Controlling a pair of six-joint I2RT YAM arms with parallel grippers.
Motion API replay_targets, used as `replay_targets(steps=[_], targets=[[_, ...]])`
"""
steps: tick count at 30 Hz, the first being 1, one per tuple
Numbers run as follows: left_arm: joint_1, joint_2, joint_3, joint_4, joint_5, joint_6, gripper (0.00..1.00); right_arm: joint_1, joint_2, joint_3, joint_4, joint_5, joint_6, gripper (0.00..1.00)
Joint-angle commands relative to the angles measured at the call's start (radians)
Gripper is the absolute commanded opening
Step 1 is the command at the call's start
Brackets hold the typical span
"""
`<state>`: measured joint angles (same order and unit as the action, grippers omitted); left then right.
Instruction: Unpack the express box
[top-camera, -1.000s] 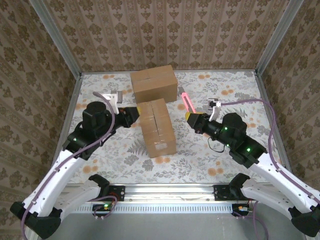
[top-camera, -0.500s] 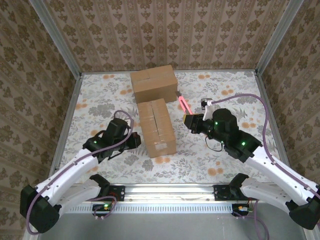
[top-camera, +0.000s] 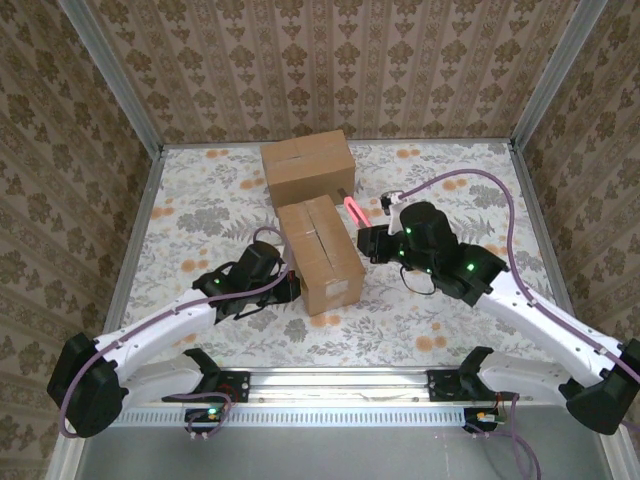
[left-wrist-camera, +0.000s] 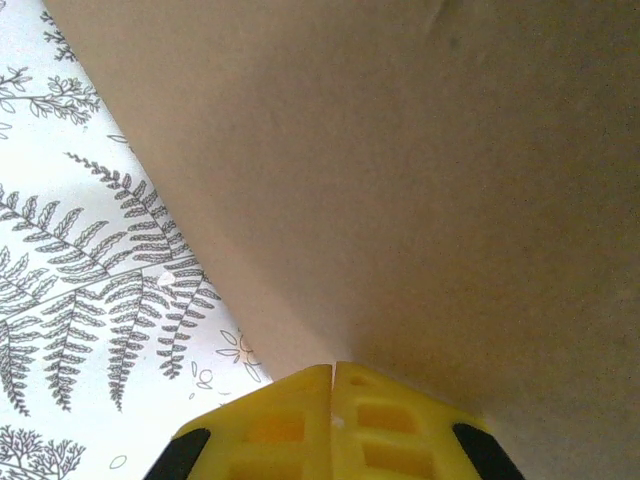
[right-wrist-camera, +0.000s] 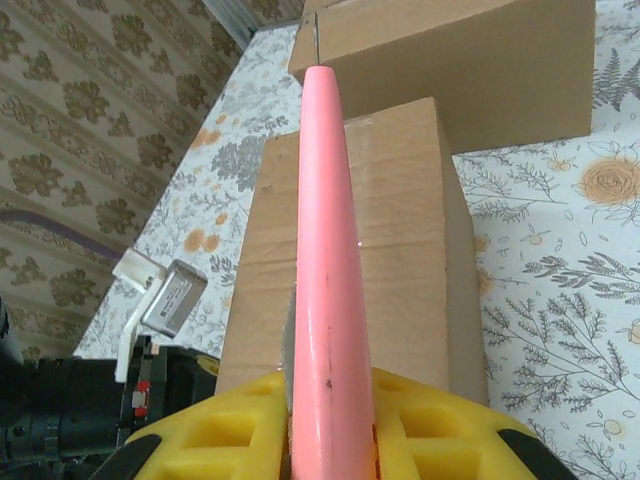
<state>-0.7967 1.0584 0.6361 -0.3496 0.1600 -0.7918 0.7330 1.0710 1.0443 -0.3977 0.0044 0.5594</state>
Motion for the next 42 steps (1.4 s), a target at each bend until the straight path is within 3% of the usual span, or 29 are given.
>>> replay_targets(steps=[1, 22, 25, 30, 36, 42], targets=[[-0.008, -0.023, 0.015, 0.026, 0.000, -0.014, 0.00, 0.012, 0.035, 0.064, -0.072, -0.003, -0.063, 0.00], [-0.132, 0.058, 0.023, 0.198, -0.007, -0.102, 0.00, 0.012, 0.205, 0.327, -0.340, -0.042, -0.274, 0.00], [-0.135, 0.047, 0.039, 0.164, -0.012, -0.095, 0.00, 0.012, 0.236, 0.373, -0.394, -0.043, -0.318, 0.00], [-0.133, -0.034, 0.106, -0.062, -0.065, -0.046, 0.00, 0.012, 0.299, 0.467, -0.484, -0.038, -0.392, 0.00], [-0.068, -0.139, 0.197, -0.309, -0.069, 0.013, 0.04, 0.012, 0.418, 0.578, -0.549, -0.017, -0.388, 0.00], [0.150, -0.178, 0.208, -0.255, 0.079, 0.034, 0.11, 0.025, 0.494, 0.626, -0.534, 0.019, -0.339, 0.00]])
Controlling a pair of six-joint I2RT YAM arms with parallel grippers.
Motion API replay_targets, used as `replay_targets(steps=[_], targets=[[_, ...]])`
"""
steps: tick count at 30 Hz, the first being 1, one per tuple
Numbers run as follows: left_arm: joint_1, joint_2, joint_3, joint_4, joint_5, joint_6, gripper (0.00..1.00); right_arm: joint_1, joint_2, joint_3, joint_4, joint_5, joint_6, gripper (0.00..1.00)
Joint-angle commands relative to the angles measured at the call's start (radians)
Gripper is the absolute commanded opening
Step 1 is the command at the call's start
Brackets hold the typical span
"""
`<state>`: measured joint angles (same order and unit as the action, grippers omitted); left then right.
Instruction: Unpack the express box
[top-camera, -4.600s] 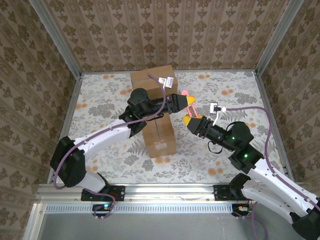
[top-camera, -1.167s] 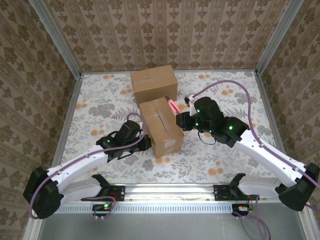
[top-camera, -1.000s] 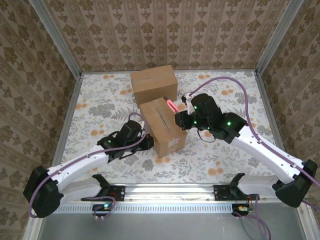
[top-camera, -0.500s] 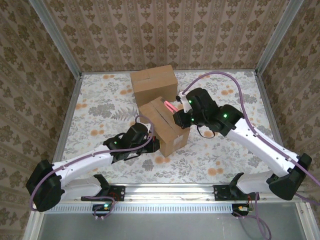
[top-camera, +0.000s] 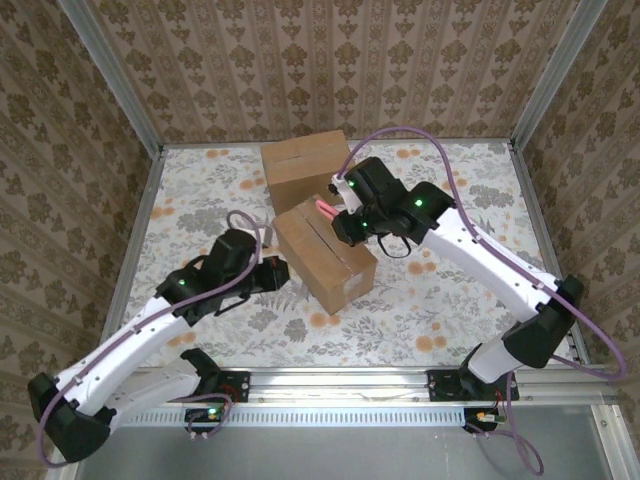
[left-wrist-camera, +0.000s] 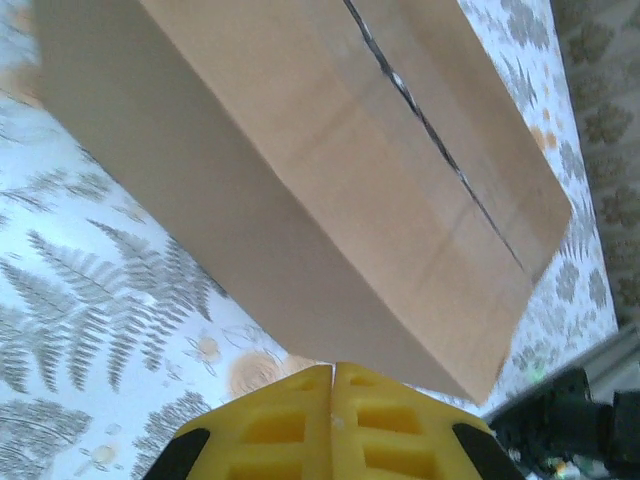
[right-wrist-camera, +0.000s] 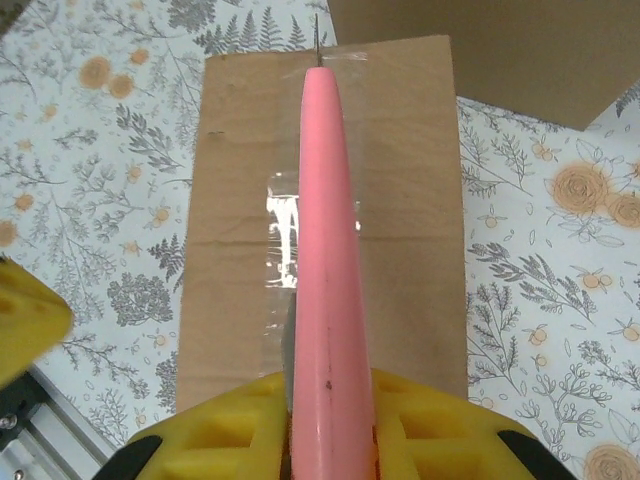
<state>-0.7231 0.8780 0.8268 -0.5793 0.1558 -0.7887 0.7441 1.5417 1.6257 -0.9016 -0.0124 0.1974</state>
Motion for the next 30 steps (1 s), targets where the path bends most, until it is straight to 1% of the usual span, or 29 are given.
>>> replay_targets(steps=[1, 3, 5, 10, 14, 18, 21, 22, 28, 30], targets=[[0.118, 0.015, 0.017, 0.009, 0.122, 0.031, 0.14, 0.018, 0.034, 0.050, -0.024, 0.040, 0.028, 0.00], [0.175, 0.049, 0.022, 0.076, 0.182, 0.031, 0.14, 0.030, 0.056, 0.063, -0.018, 0.043, 0.031, 0.00], [0.212, 0.096, 0.039, 0.132, 0.217, 0.032, 0.17, 0.042, 0.078, 0.080, -0.016, 0.058, 0.031, 0.00], [0.245, 0.198, 0.079, 0.238, 0.251, 0.021, 0.36, 0.061, 0.132, 0.125, -0.029, 0.091, 0.022, 0.00], [0.256, 0.248, 0.086, 0.318, 0.275, -0.001, 0.45, 0.070, 0.171, 0.161, -0.049, 0.121, 0.016, 0.00], [0.261, 0.275, 0.095, 0.326, 0.265, 0.004, 0.50, 0.076, 0.180, 0.171, -0.051, 0.137, 0.017, 0.00], [0.260, 0.282, 0.093, 0.314, 0.254, 0.012, 0.52, 0.076, 0.182, 0.171, -0.051, 0.138, 0.017, 0.00], [0.281, 0.283, 0.095, 0.306, 0.248, 0.016, 0.53, 0.077, 0.185, 0.173, -0.054, 0.139, 0.017, 0.00], [0.295, 0.270, 0.116, 0.257, 0.230, 0.035, 0.65, 0.078, 0.183, 0.171, -0.056, 0.139, 0.017, 0.00], [0.295, 0.257, 0.130, 0.235, 0.222, 0.039, 0.67, 0.078, 0.182, 0.171, -0.054, 0.138, 0.019, 0.00]])
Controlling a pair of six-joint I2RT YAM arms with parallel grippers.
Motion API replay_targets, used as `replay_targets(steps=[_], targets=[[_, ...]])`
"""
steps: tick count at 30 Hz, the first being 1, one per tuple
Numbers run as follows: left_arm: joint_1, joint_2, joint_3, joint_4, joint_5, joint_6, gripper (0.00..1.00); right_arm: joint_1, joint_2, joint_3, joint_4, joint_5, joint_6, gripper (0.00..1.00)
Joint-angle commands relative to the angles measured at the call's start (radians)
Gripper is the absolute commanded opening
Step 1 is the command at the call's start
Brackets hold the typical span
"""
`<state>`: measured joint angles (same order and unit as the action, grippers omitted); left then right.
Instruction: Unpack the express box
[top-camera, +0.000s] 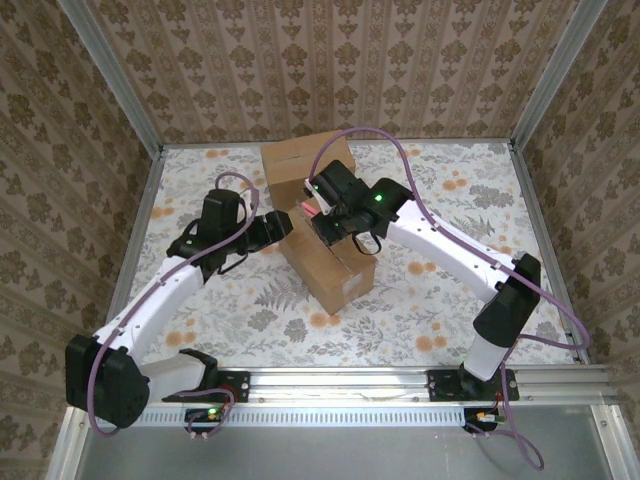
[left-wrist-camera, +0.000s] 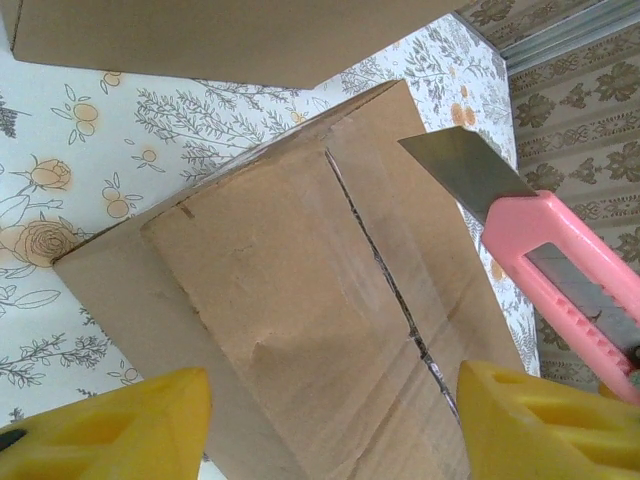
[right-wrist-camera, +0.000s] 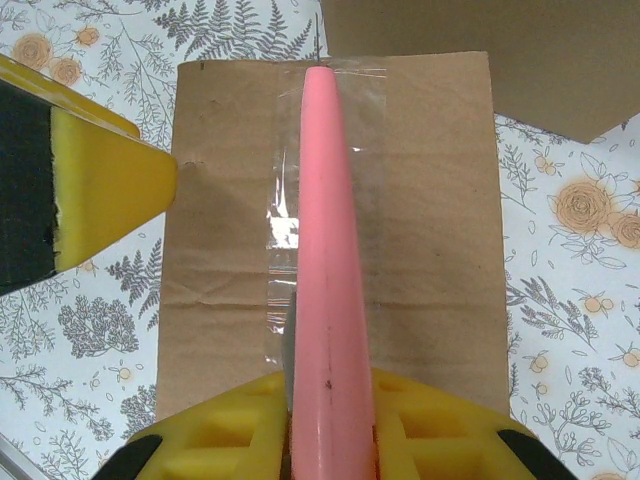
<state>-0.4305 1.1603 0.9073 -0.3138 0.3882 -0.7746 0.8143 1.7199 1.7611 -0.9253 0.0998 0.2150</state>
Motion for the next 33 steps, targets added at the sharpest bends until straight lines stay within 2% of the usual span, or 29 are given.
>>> replay_targets(steps=[1, 9, 15, 17, 19, 33], targets=[[0.003, -0.032, 0.055, -0.045, -0.018, 0.027, 0.68, 0.008, 0.003, 0.035, -0.030, 0.026, 0.001, 0.00], [0.005, 0.027, 0.073, -0.078, -0.048, 0.034, 0.69, 0.009, 0.005, 0.035, -0.031, 0.021, 0.006, 0.00], [0.006, 0.089, 0.077, -0.034, -0.051, 0.021, 0.77, 0.008, -0.006, 0.031, -0.031, 0.028, 0.008, 0.00], [0.006, 0.102, 0.076, -0.016, -0.054, 0.019, 0.84, 0.009, -0.008, 0.027, -0.031, 0.028, 0.009, 0.00], [0.006, 0.112, 0.073, 0.003, -0.057, 0.017, 0.86, 0.008, -0.009, 0.022, -0.029, 0.028, 0.009, 0.00], [0.005, 0.150, 0.017, 0.085, -0.046, -0.014, 0.79, 0.009, -0.013, 0.006, -0.020, 0.026, 0.012, 0.00]])
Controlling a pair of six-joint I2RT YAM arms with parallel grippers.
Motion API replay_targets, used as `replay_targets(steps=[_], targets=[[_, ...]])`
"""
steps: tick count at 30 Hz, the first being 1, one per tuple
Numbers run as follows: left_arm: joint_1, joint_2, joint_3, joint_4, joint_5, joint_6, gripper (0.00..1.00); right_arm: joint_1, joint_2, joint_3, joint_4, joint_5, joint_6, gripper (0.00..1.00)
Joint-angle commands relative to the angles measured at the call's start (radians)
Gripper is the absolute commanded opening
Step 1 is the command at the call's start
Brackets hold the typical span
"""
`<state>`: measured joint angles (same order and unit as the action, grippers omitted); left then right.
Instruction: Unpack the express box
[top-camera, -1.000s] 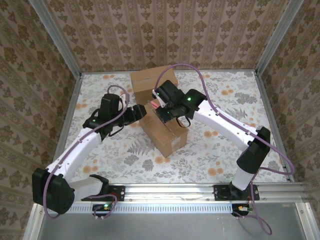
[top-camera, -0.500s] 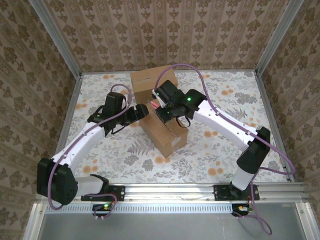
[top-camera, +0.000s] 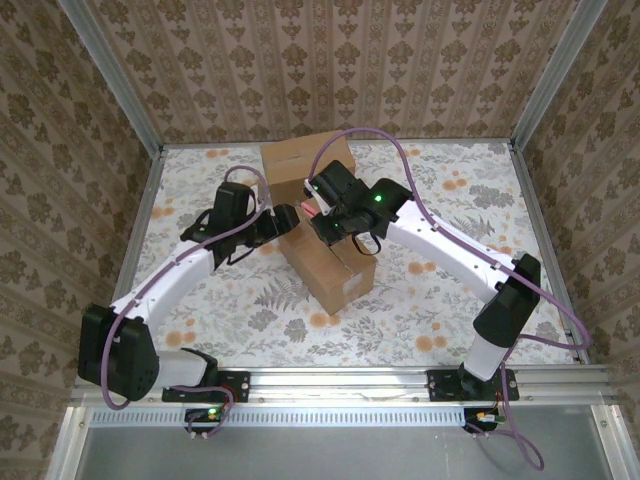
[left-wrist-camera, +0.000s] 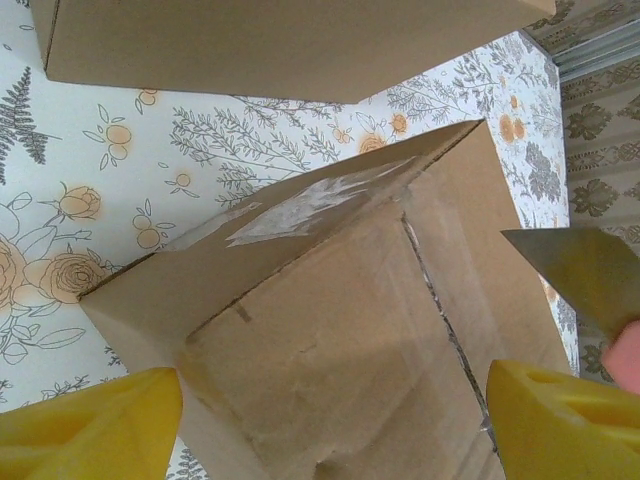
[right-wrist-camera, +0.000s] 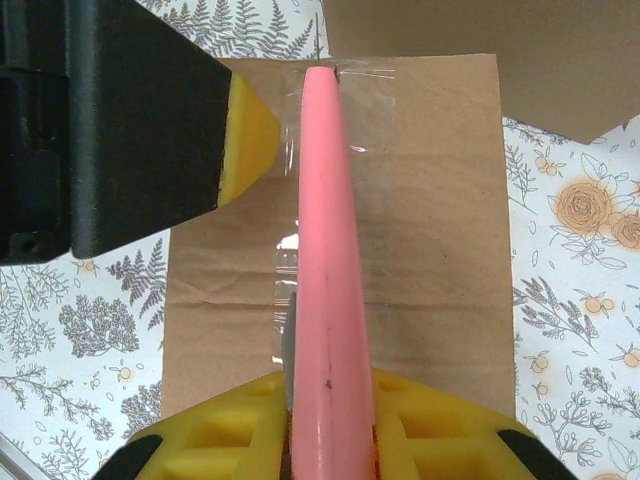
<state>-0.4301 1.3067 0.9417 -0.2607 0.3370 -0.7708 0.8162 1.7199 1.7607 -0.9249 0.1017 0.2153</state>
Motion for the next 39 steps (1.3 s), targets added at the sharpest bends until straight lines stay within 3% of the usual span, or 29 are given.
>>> replay_targets(steps=[1, 24, 39], targets=[[0.004, 0.002, -0.025, 0.032, 0.008, -0.022, 0.78, 0.007, -0.012, 0.005, -0.019, 0.023, 0.012, 0.00], [-0.019, -0.067, -0.213, 0.195, 0.049, -0.118, 0.77, 0.013, -0.032, -0.029, -0.028, 0.025, 0.037, 0.00], [-0.020, -0.066, -0.320, 0.306, 0.062, -0.159, 0.73, 0.073, -0.008, -0.028, -0.047, 0.156, 0.104, 0.00]])
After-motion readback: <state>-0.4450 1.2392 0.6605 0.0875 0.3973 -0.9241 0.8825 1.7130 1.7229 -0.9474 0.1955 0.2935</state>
